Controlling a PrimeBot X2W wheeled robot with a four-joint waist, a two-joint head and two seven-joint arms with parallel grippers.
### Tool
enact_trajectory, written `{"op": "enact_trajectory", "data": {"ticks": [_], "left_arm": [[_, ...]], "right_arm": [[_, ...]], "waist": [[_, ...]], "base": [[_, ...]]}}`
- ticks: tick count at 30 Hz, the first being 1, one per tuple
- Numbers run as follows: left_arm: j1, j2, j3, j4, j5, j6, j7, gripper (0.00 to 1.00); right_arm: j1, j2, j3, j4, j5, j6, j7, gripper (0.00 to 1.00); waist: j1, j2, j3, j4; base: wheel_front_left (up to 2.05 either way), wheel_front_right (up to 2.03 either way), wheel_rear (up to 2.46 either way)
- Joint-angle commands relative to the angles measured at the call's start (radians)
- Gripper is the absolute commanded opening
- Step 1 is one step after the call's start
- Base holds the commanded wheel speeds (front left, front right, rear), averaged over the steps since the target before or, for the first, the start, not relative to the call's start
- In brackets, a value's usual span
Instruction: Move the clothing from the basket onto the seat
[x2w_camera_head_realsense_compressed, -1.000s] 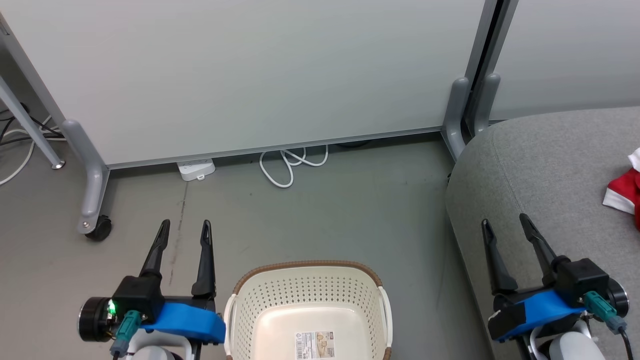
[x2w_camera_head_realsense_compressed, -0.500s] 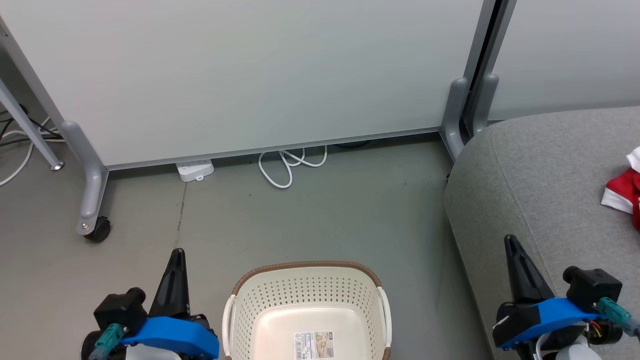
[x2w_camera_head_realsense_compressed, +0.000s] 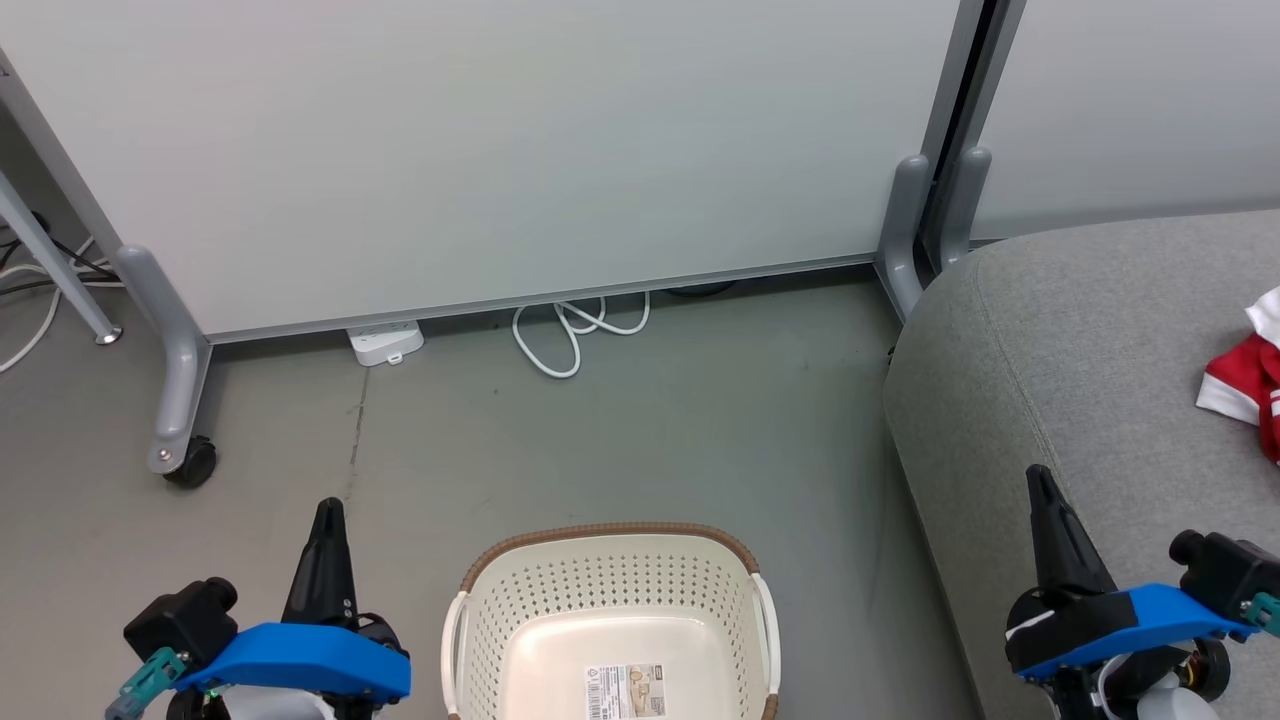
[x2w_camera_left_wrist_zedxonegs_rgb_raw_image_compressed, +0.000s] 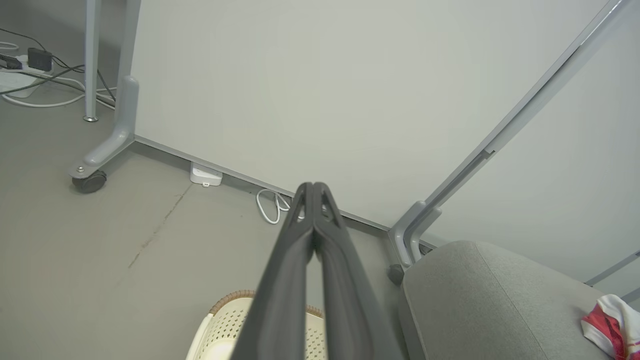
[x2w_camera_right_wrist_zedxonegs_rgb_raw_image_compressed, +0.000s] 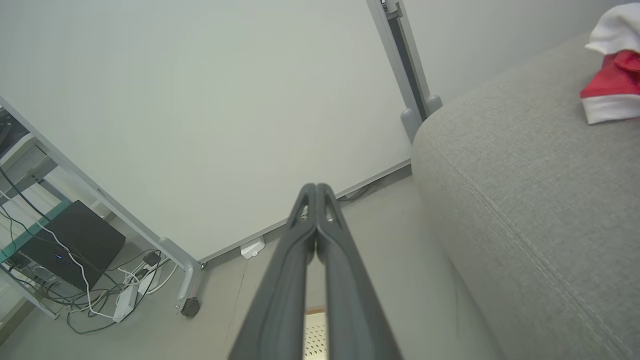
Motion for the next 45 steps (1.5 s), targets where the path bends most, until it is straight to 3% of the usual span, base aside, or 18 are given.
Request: {"op": "enact_trajectory", "data": {"ticks": [1,20,45], "left_arm": [[-0.028,0.000,0.008,-0.019,-0.042,-0.005,0.008,0.00],[-0.037,0.000,0.043,-0.027,-0.329,-0.013,0.079,0.00],[-0.045,0.000,0.078,-0.034,-0.605,-0.022,0.148,0.00]], "right_arm": [[-0.006,0.000,-0.006,-0.019,0.043,0.000,0.009,0.00],[-0.002,0.005,-0.024,-0.037,0.336,0.000,0.079,0.00],[0.002,0.009,-0.043,-0.053,0.620,0.000,0.149,0.00]], "waist": [[0.0000,-0.0001,0.000,-0.001],[0.0000,-0.0001,-0.002,-0.010],[0.0000,-0.0001,-0.003,-0.021]], "base": [[0.00,0.00,0.00],[0.00,0.00,0.00],[0.00,0.00,0.00]]}}
